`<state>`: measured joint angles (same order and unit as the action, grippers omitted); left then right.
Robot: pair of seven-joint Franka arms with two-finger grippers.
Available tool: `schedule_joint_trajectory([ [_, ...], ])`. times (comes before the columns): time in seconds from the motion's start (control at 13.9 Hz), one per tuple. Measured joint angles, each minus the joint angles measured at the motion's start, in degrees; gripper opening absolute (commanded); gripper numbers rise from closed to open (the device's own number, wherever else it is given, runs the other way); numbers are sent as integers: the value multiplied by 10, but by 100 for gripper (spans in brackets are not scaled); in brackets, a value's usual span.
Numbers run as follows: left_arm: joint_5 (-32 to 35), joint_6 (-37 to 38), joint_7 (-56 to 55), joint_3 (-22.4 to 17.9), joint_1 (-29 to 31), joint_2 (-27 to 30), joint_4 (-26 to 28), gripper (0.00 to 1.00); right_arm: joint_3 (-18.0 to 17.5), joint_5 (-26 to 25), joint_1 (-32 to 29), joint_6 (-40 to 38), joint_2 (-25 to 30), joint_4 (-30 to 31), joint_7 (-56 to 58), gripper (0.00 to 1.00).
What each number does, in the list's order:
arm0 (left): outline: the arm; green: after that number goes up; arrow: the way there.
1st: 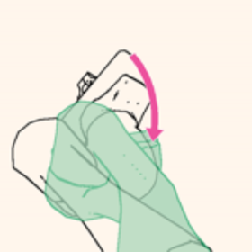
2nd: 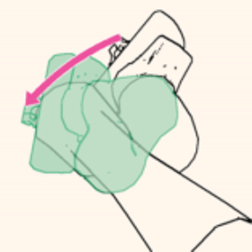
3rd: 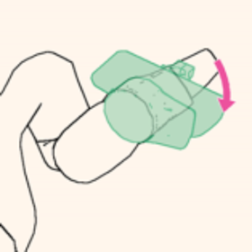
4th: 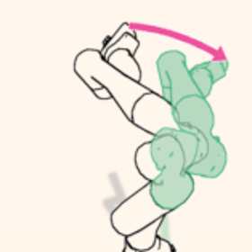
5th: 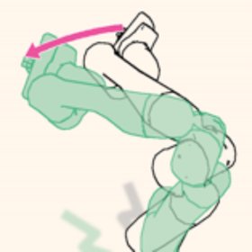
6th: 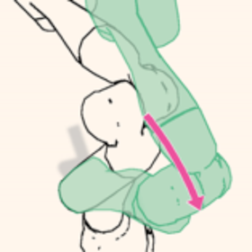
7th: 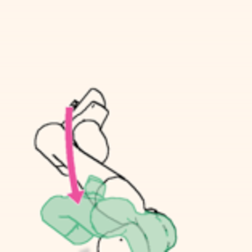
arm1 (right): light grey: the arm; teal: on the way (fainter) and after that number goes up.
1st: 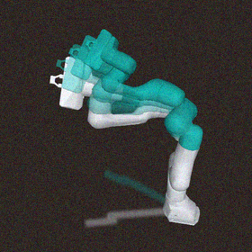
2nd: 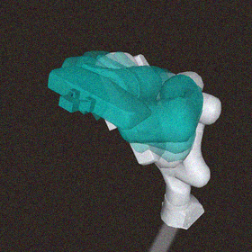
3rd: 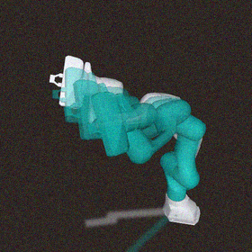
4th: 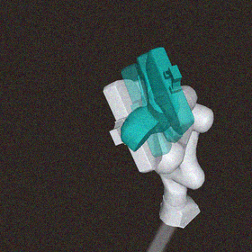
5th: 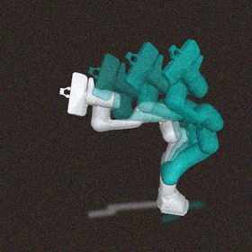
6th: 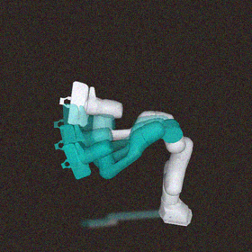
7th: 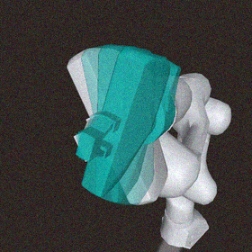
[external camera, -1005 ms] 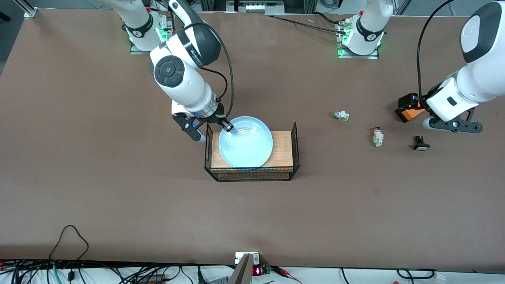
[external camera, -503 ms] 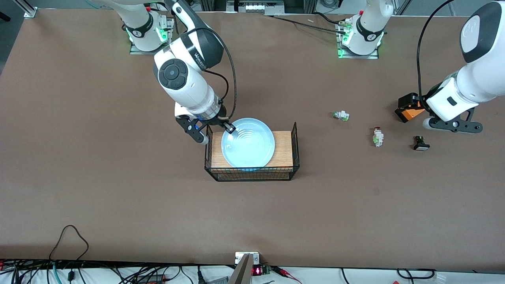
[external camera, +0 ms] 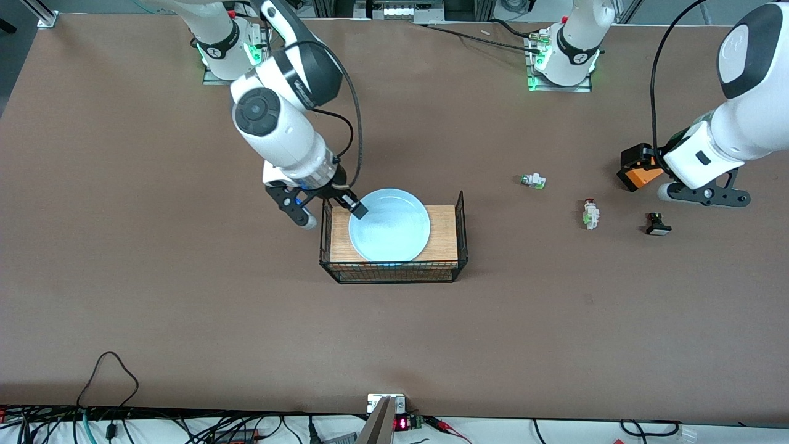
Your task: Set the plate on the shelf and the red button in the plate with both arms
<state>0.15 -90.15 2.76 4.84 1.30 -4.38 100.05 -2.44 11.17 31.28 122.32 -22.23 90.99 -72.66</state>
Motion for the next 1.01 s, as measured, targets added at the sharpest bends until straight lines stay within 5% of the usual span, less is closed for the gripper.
schedule_joint_trajectory([
  [0.36, 0, -6, 0, -1, 4, -76, 23, 100, 27, -24, -13, -137, 63, -40, 112, 100],
  [0.72, 1, -244, 1, -3, 31, -154, 122, 100, 102, -89, -40, -208, 81, -45, 374, 100],
  [1.01, 1, -393, 2, -3, 37, -190, 202, 100, 111, -113, -118, -229, 92, -46, 522, 100],
])
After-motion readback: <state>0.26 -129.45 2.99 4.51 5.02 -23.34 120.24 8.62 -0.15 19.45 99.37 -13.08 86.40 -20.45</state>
